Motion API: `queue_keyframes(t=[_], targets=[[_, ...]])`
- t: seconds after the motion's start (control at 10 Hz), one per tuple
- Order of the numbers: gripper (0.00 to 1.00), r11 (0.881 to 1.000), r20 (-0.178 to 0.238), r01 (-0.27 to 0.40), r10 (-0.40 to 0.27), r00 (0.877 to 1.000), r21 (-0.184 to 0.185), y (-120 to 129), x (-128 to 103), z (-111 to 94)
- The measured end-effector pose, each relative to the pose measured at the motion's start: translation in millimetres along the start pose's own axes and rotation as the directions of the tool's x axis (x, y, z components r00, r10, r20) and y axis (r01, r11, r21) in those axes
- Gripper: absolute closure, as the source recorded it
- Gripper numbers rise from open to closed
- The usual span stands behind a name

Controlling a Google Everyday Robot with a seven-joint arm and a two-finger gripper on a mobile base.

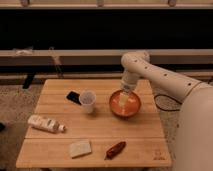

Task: Place the eraser on the white sponge

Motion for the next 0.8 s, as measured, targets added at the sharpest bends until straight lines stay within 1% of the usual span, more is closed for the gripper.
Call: queue_keyframes(t=[0.4, 0.6, 0.7, 0.8], targets=[[0.31, 1.0, 0.0, 0.0, 0.0, 1.0, 0.0, 0, 0, 0], [0.31, 1.0, 0.007, 0.005, -0.005, 1.0, -0.011, 4, 0, -2], [0.31, 1.0, 0.011, 0.014, -0.014, 1.0, -0.019, 8, 4, -3], [0.31, 0.999, 0.019, 0.04, -0.04, 0.999, -0.034, 12, 21, -4]])
